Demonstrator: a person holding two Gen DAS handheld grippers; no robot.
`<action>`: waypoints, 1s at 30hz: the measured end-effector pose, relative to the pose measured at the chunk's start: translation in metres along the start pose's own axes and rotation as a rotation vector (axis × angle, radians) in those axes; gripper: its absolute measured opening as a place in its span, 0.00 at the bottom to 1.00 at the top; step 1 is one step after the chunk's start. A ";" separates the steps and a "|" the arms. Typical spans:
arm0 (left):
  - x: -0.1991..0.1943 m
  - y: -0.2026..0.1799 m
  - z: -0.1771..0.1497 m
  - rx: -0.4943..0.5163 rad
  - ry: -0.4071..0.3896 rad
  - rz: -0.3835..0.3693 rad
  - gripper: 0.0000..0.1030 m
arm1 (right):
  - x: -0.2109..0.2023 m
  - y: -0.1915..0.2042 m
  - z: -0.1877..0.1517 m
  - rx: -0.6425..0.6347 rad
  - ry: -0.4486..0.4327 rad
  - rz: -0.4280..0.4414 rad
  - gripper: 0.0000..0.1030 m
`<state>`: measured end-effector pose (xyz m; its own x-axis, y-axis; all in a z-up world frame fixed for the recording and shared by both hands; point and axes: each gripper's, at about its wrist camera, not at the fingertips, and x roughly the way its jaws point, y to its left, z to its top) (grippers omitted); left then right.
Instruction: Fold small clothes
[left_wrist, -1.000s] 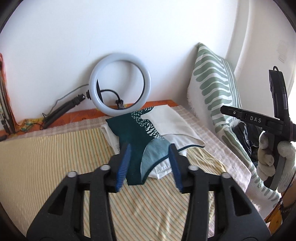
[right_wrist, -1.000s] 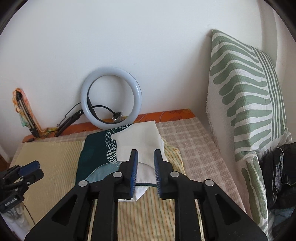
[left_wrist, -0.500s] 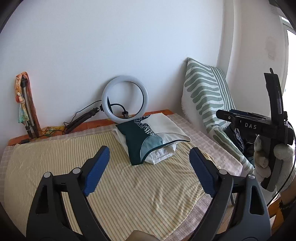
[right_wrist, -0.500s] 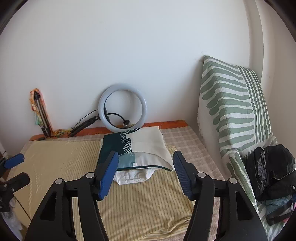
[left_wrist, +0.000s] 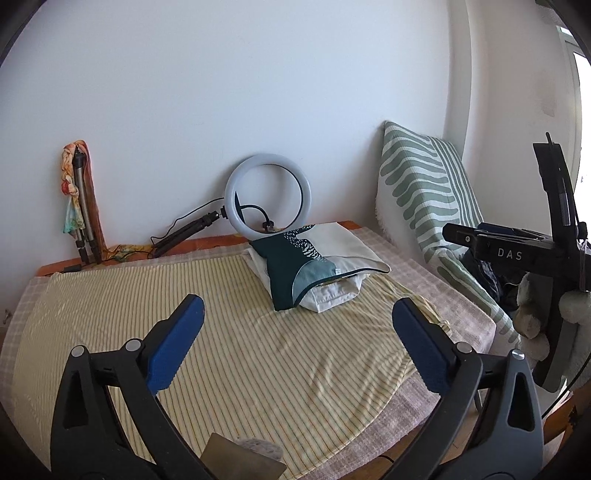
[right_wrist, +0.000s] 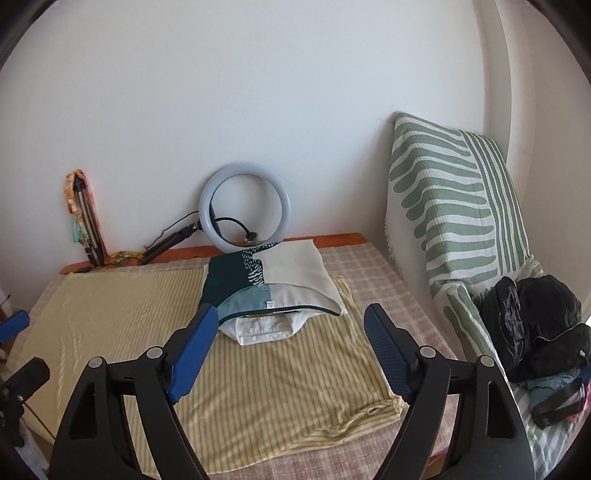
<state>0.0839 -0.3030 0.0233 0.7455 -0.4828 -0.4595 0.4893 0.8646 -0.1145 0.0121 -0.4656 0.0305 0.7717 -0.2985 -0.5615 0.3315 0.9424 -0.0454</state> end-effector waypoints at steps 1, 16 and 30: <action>0.001 0.001 -0.003 -0.006 0.002 0.000 1.00 | 0.000 0.000 -0.003 0.003 0.002 -0.001 0.79; 0.010 0.009 -0.020 -0.002 0.030 0.038 1.00 | 0.010 0.005 -0.033 0.046 0.026 -0.033 0.79; 0.007 0.009 -0.020 0.017 0.021 0.044 1.00 | 0.006 0.010 -0.032 0.030 0.014 -0.039 0.79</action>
<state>0.0841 -0.2957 0.0014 0.7573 -0.4410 -0.4818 0.4639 0.8824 -0.0785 0.0026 -0.4537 0.0000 0.7501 -0.3325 -0.5716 0.3773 0.9251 -0.0430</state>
